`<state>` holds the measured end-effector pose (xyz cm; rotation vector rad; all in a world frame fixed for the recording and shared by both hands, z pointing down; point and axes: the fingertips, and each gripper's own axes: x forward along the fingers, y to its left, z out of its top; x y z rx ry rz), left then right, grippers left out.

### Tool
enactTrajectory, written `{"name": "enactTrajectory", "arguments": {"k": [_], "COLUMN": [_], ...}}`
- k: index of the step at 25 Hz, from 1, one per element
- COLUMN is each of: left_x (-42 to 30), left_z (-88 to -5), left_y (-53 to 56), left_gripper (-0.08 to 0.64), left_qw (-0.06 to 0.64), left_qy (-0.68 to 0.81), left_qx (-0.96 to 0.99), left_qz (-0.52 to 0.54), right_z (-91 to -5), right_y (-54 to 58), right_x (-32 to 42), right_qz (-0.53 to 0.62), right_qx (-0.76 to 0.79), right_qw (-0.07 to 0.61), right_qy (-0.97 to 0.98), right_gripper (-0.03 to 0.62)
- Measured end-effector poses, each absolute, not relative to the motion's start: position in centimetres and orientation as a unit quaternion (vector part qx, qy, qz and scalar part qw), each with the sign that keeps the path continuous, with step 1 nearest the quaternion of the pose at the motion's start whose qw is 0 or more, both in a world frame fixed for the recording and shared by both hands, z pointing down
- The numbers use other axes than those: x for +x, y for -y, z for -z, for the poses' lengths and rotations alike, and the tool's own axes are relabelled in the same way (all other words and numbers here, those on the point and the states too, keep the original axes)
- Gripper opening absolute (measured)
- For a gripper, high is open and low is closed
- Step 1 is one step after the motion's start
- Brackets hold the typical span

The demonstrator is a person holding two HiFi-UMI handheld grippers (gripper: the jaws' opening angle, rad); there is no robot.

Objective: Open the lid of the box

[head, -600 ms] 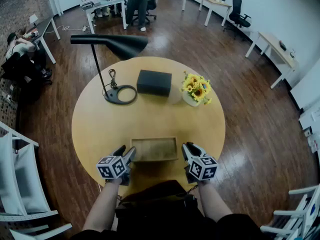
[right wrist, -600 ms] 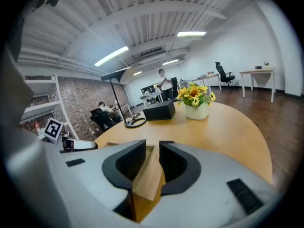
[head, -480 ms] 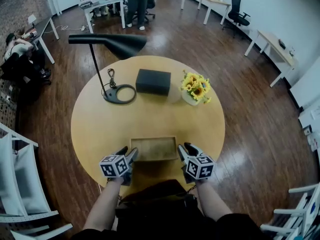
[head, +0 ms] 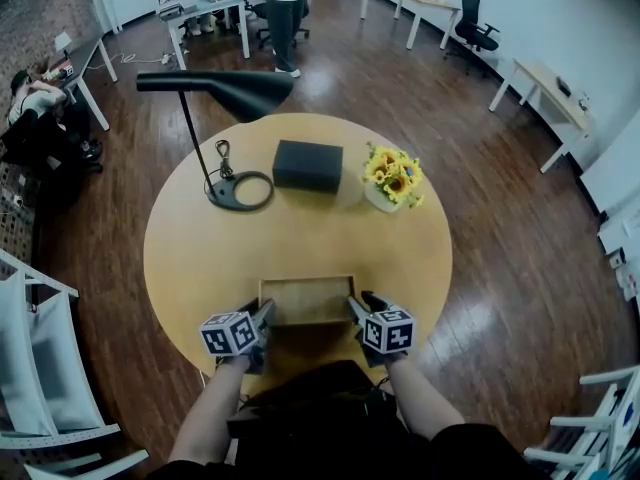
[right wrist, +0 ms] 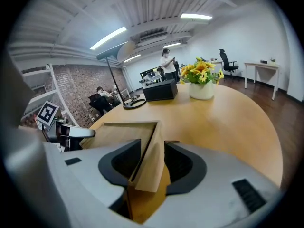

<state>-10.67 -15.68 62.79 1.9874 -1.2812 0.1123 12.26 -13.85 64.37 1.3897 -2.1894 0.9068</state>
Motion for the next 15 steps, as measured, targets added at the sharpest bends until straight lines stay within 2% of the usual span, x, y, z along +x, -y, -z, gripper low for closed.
{"name": "enactTrajectory", "arguments": {"k": [5, 15], "left_x": [-12.4, -18.8], "left_z": [-62.4, -63.0], "left_y": [15.6, 15.5], "left_gripper": [0.068, 0.057], "left_qw": [0.381, 0.412], "left_qy": [0.504, 0.54], "left_qx": [0.774, 0.734], "left_qz": [-0.028, 0.017], "right_z": [-64.5, -64.8], "right_y": [13.7, 13.6], "right_x": [12.0, 12.9], "right_qz": [-0.336, -0.352], "right_qx": [0.493, 0.495], "right_qw": [0.189, 0.172], "right_qy": [0.78, 0.775], "right_gripper": [0.16, 0.143]}}
